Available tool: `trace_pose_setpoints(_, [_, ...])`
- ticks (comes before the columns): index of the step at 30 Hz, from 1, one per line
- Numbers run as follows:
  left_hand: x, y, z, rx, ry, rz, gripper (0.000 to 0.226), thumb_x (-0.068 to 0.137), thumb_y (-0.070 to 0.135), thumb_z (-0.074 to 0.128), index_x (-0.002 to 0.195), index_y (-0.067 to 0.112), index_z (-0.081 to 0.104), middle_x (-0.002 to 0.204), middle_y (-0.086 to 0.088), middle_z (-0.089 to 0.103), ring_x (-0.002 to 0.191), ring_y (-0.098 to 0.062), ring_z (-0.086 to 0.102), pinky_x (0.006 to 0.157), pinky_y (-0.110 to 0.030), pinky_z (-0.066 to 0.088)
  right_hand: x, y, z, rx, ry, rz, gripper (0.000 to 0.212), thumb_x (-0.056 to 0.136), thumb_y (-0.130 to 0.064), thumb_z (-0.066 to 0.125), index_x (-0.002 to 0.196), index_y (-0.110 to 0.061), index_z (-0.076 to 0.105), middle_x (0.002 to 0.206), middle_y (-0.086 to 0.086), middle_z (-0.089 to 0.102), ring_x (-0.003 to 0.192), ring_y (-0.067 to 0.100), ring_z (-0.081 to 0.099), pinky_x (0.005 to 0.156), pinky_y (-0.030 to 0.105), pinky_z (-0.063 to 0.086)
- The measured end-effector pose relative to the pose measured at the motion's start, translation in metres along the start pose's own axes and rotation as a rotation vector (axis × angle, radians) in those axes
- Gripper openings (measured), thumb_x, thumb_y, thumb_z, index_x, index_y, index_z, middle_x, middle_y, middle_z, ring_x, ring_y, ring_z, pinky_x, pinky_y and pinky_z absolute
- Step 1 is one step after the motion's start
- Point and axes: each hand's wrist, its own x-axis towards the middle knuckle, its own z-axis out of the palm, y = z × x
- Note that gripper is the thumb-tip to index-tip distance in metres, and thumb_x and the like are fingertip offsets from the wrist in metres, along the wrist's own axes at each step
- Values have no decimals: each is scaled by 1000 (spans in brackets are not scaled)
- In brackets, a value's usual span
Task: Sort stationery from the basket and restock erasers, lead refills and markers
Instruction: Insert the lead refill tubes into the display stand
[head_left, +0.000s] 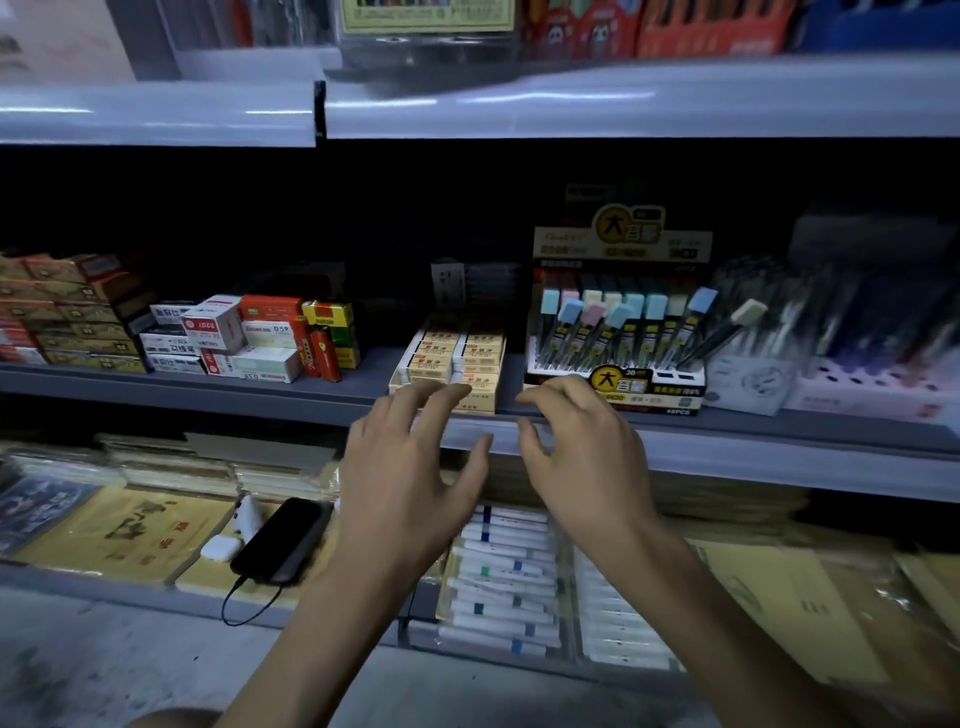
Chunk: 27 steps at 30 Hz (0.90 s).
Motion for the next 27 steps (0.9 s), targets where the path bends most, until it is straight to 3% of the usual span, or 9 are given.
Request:
trace_pose_setpoints(5, [-1, 43, 7, -256, 6, 11, 47, 95, 46, 55, 138, 29, 54, 136, 11, 55, 128, -11, 52, 99, -40, 50, -6, 21, -20, 32, 67, 6, 27, 101, -30, 61, 126, -22, 65, 119, -6, 58, 106, 18, 58, 82, 37, 51])
trace_pose_setpoints(8, [4, 72, 20, -450, -16, -12, 43, 98, 41, 56, 139, 30, 51, 133, 18, 56, 126, -2, 52, 101, -34, 50, -6, 39, -36, 48, 163, 55, 24, 100, -27, 62, 123, -23, 67, 116, -8, 60, 103, 16, 60, 79, 36, 52])
trace_pose_setpoints(13, [8, 101, 46, -538, -140, 12, 48, 98, 46, 55, 144, 40, 42, 139, 28, 51, 128, 6, 48, 104, -29, 47, -3, 69, -62, 109, 355, 129, 21, 97, -20, 64, 117, -23, 70, 107, -9, 63, 91, 13, 62, 73, 33, 51])
trace_pose_setpoints(21, [28, 140, 76, -765, -173, -75, 34, 98, 37, 59, 131, 43, 50, 103, 19, 64, 97, -1, 63, 80, -38, 56, 12, 94, -94, 81, 563, 71, 13, 95, -18, 70, 107, -18, 72, 98, -5, 64, 88, 17, 61, 74, 38, 51])
trace_pose_setpoints(27, [51, 162, 89, -907, -167, -178, 25, 99, 30, 61, 121, 40, 58, 87, 12, 67, 77, -7, 65, 68, -40, 57, 39, 99, -112, -3, 491, 1, 12, 95, -22, 68, 106, -20, 72, 98, -6, 62, 91, 19, 58, 77, 41, 49])
